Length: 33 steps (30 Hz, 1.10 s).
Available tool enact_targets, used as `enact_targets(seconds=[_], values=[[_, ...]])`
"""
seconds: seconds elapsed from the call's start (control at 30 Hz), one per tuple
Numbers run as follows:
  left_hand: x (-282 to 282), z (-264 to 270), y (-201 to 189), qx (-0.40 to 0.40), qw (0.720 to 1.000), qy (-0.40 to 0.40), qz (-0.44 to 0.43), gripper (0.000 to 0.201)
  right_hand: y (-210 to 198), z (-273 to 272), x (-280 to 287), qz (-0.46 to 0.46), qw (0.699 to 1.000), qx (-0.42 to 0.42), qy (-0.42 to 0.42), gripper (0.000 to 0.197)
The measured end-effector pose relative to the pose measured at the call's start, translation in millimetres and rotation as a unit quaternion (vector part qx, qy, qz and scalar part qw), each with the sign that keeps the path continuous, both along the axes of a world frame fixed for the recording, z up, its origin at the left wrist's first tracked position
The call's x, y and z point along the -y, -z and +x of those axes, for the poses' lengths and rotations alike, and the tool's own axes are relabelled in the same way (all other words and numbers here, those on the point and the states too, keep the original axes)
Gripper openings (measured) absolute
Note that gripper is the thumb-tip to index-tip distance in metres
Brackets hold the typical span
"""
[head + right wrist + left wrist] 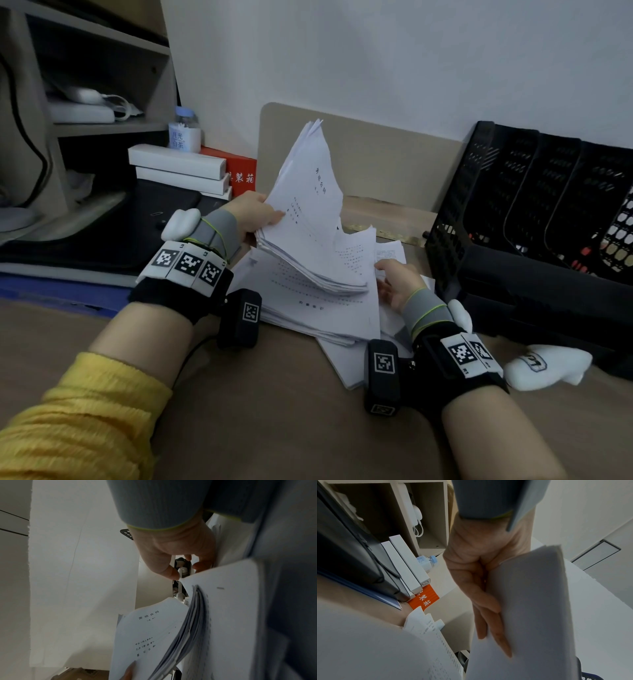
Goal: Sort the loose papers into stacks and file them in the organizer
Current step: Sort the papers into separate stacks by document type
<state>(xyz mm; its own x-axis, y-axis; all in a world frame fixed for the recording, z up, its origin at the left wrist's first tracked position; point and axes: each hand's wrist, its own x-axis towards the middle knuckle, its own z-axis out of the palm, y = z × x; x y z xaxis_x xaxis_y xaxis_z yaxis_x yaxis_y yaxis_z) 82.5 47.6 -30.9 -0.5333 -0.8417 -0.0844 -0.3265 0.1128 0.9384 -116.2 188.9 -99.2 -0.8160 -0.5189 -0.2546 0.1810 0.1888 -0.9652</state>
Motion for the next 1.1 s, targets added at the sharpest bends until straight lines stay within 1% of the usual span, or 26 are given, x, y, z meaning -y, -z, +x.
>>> enact_targets(seconds=[0.1,0.2,0.27,0.33,0.4,0.47,0.53,0.6,0.67,0.73,0.8,0.9,0.97,1.07,1.1], values=[[-1,0,0,0.004,1.0,0.001,-0.001,0.028,2,-1,0,0.012,1.0,-0.003,-0.008,0.02],[-1,0,0,0.008,1.0,0.001,-0.003,0.02,5,-4,1,-0.001,1.0,0.011,-0.008,0.013],[-3,0,-1,0.01,1.0,0.001,-0.004,0.015,7,-5,1,-0.006,0.999,0.029,-0.028,0.018],[-4,-1,-1,0.009,1.0,0.003,-0.005,0.016,6,-2,-1,0.019,0.998,0.029,-0.055,0.024],[-3,0,0,0.011,1.0,0.004,-0.007,0.02,7,2,-1,0.061,0.995,0.007,-0.077,0.023],[-3,0,-1,-0.001,1.0,0.001,-0.009,0.022,6,4,-1,0.074,0.994,-0.006,-0.08,0.023],[-3,-2,-2,-0.026,1.0,-0.002,-0.005,0.025,2,3,-2,0.034,0.998,0.003,-0.048,0.023],[-2,-2,-3,-0.05,0.999,-0.009,0.0,0.032,-1,2,-3,-0.039,0.999,0.003,0.015,0.019],[-2,-2,-5,-0.064,0.998,-0.019,-0.001,0.034,-1,0,-2,-0.084,0.993,-0.043,0.074,0.023],[-1,-2,-7,-0.074,0.997,-0.023,-0.008,0.032,-1,-2,-2,-0.103,0.982,-0.102,0.119,0.031],[0,-1,-8,-0.07,0.997,-0.038,-0.019,0.028,0,-4,-2,-0.119,0.972,-0.14,0.145,0.034],[1,0,-7,-0.081,0.994,-0.064,-0.022,0.018,-2,-3,-3,-0.135,0.963,-0.165,0.165,0.023],[3,1,-5,-0.085,0.993,-0.079,-0.032,0.015,-3,-2,-3,-0.15,0.956,-0.172,0.182,0.016],[2,5,-5,-0.077,0.992,-0.086,-0.05,0.015,-3,-1,-4,-0.164,0.951,-0.164,0.205,0.014],[2,6,-6,-0.073,0.992,-0.087,-0.057,0.018,-3,-2,-5,-0.17,0.949,-0.158,0.214,0.017]])
